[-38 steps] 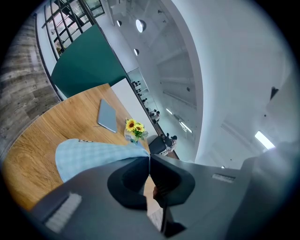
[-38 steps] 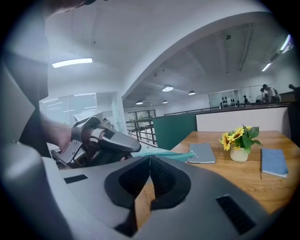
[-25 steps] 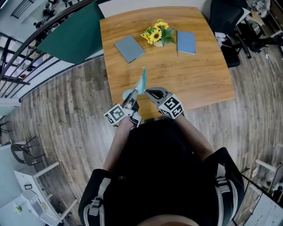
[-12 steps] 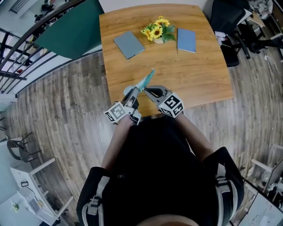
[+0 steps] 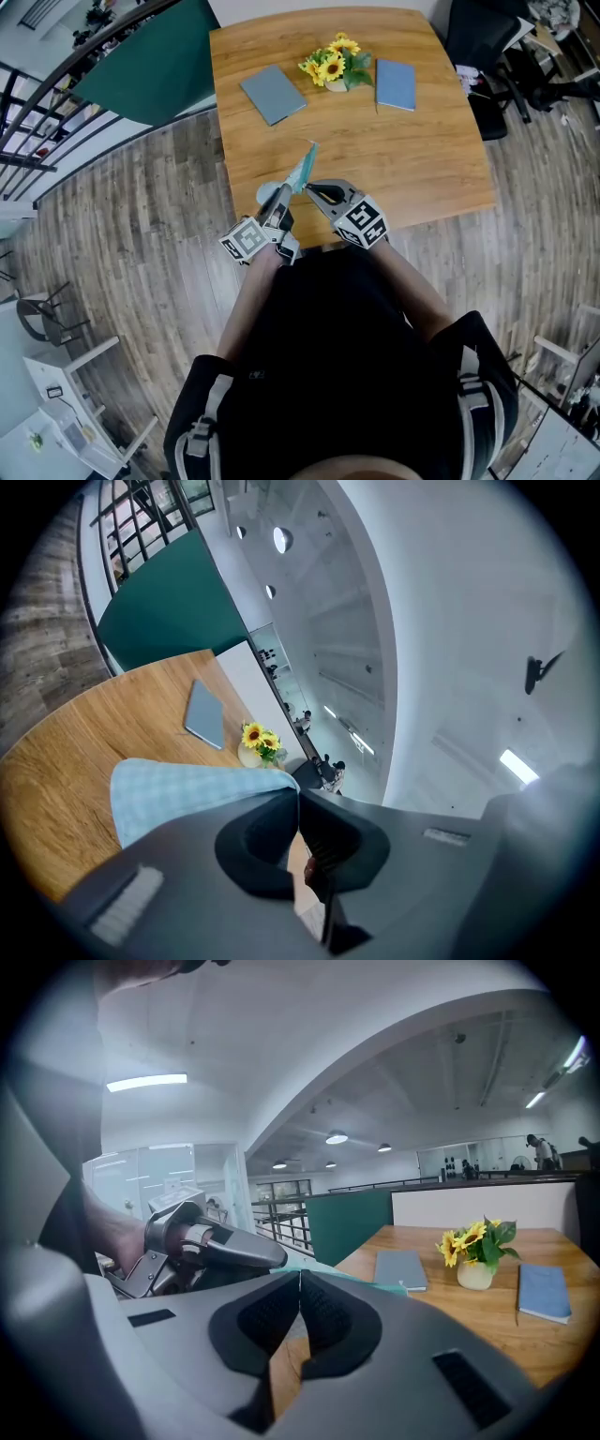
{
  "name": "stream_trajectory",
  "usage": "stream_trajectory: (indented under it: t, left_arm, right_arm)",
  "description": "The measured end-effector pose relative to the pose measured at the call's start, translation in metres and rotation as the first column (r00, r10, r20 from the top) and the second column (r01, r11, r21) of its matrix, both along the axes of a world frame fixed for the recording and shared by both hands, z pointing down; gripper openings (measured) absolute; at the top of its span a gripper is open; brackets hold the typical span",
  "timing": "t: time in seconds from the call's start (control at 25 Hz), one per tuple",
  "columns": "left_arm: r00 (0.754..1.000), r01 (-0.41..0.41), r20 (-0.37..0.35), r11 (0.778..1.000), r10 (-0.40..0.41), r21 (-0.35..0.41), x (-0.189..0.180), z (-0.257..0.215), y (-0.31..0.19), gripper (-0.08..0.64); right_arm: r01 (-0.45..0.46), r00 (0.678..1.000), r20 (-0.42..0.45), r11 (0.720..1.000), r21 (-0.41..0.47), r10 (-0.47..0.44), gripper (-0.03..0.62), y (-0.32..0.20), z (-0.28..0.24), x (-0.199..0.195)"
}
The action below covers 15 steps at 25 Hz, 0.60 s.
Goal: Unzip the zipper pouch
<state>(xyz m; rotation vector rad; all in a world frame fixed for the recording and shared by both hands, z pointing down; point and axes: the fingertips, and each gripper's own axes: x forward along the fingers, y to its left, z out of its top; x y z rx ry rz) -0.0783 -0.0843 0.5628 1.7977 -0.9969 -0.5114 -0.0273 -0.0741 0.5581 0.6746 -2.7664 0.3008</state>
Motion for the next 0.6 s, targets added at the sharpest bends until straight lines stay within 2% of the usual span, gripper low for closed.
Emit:
stream_trajectory:
  t: [0.36,0.6]
  left_arm:
    - [1.000,0.004,0.004,1.000,-0.004,0.014,-0.003,-0.003,-0.004,0.000]
    - [1.000,-0.002,-0.004,1.000,0.002,0.007,-0.006,-0.005,-0.004,0.000]
  right_arm:
    - [-0.046,0.999,0.011,0.999,-0.029,0.047,0.005,-0.009,0.004,-0.002]
    - [-0.116,0.993,0.005,0.992,-0.043,0.116,0.003,-0.025,0.006,0.008]
